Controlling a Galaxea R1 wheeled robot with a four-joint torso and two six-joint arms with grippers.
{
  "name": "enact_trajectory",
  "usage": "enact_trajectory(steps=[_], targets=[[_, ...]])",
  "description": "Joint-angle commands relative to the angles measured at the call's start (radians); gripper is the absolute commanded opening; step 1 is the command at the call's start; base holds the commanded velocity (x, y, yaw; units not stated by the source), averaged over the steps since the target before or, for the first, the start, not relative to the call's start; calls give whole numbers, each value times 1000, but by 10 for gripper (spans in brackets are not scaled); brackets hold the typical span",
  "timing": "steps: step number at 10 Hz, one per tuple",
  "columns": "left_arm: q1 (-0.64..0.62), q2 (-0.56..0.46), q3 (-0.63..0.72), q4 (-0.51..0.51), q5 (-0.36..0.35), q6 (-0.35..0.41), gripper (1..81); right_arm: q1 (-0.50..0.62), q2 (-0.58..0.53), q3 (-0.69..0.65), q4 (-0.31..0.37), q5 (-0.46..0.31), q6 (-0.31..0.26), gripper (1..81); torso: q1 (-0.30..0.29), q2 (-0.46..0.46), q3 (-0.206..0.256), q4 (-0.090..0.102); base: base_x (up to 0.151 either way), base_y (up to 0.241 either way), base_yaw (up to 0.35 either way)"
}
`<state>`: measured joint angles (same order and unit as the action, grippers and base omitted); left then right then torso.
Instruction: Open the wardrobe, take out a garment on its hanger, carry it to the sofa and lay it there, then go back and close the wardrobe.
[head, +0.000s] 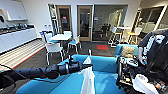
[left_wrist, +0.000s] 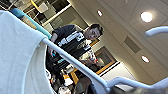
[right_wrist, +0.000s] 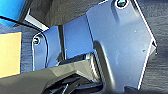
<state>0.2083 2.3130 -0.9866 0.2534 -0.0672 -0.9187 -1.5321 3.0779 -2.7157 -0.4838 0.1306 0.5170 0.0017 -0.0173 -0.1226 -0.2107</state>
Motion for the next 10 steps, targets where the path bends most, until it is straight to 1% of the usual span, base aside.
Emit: enact_trajectory(steps=[1, 4, 8, 9, 10], targets=[[-161, -1, 28, 26, -49, 4, 10, 37, 0, 2, -4, -43, -2, 811, 0, 0, 0, 0, 110, 0, 0], [-161, -1, 26, 26, -49, 4, 10, 39, 0, 2, -4, -43, -2, 811, 1, 0, 0, 0, 89, 0, 0], [-145, 3, 23, 29, -49, 6, 10, 36, 0, 2, -6, -43, -3, 811, 0, 0, 0, 0, 0, 0, 0], [-140, 11, 17, 30, -42, 6, 10, 37, 0, 2, -6, -43, -3, 811, 0, 0, -33, 0, 0, 0, 0], [-140, 31, 0, 30, -32, 4, 10, 39, -2, 2, -6, -43, -3, 811, 0, 0, -94, 0, 0, 0, 0]])
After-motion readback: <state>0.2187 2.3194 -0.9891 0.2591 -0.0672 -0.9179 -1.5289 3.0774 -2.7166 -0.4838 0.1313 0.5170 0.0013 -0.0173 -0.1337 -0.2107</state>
